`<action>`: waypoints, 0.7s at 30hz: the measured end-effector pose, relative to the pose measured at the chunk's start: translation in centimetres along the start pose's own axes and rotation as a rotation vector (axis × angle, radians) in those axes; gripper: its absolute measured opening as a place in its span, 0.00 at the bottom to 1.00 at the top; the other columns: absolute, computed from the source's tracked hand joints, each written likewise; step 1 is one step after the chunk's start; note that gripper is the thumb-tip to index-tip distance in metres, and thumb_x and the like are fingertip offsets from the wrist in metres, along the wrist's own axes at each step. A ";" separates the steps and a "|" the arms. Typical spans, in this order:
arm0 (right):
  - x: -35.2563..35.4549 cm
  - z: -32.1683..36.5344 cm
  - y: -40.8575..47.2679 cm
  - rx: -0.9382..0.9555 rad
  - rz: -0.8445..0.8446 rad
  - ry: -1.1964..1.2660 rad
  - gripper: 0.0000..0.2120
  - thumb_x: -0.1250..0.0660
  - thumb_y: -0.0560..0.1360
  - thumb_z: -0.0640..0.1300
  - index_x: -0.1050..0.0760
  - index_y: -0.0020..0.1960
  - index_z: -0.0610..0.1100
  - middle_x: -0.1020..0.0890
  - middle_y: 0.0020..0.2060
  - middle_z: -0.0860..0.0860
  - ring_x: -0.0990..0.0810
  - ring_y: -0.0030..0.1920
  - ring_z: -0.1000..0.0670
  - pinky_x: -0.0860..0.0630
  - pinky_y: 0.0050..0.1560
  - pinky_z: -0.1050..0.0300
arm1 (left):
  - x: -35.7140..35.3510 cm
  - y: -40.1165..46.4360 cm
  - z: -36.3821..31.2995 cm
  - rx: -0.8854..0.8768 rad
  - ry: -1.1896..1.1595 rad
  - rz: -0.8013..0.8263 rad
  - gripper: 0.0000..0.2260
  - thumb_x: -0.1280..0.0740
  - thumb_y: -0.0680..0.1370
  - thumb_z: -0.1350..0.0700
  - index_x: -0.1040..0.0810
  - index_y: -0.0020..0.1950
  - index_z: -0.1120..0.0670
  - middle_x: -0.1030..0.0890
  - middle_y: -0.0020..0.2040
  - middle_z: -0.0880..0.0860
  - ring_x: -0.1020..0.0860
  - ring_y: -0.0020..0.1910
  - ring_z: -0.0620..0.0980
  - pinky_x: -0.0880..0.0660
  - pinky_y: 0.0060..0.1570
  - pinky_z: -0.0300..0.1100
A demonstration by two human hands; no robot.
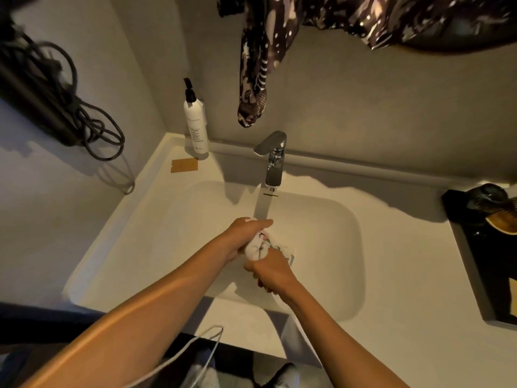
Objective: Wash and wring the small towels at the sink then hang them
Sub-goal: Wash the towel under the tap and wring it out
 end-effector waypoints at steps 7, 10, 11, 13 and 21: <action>6.0 5.7 -2.8 0.174 -0.077 0.247 0.18 0.26 0.66 0.62 0.22 0.45 0.50 0.20 0.30 0.49 0.25 0.24 0.54 0.29 0.24 0.61 | 0.7 -4.9 -5.0 -0.170 0.085 0.188 0.23 0.25 0.67 0.37 0.15 0.53 0.53 0.12 0.48 0.54 0.14 0.47 0.54 0.17 0.45 0.47; 7.4 6.6 -3.6 0.270 -0.020 0.272 0.23 0.32 0.69 0.68 0.24 0.48 0.48 0.22 0.32 0.49 0.27 0.27 0.54 0.29 0.25 0.60 | 0.2 -5.7 -6.3 -0.335 0.043 0.126 0.17 0.28 0.75 0.44 0.16 0.53 0.58 0.12 0.47 0.57 0.14 0.48 0.55 0.18 0.52 0.53; 7.8 6.4 -3.6 0.286 0.006 0.339 0.23 0.34 0.71 0.68 0.23 0.47 0.48 0.24 0.31 0.49 0.28 0.26 0.54 0.31 0.24 0.60 | 0.2 -5.9 -6.4 -0.356 0.004 0.105 0.17 0.30 0.77 0.46 0.16 0.53 0.60 0.13 0.47 0.59 0.14 0.48 0.56 0.18 0.53 0.54; 8.8 6.7 -4.1 0.303 0.049 0.458 0.23 0.36 0.74 0.66 0.23 0.47 0.45 0.23 0.31 0.46 0.29 0.25 0.52 0.34 0.24 0.61 | -0.1 -6.4 -6.5 -0.377 -0.093 0.079 0.17 0.32 0.79 0.49 0.17 0.53 0.63 0.13 0.47 0.62 0.14 0.48 0.59 0.18 0.53 0.55; 12.4 7.7 -4.4 0.260 -0.269 0.275 0.24 0.51 0.78 0.69 0.22 0.49 0.56 0.18 0.42 0.54 0.21 0.42 0.59 0.26 0.37 0.62 | -0.4 -7.7 -7.4 -0.360 -0.421 0.035 0.17 0.43 0.84 0.50 0.20 0.52 0.60 0.12 0.43 0.57 0.13 0.44 0.53 0.17 0.39 0.47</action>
Point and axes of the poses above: each hand's wrist, its own y-axis towards the middle knuckle, its own x-axis out of the back of the hand, z = x × y, the point moved 4 cm from there along y, towards the middle knuckle
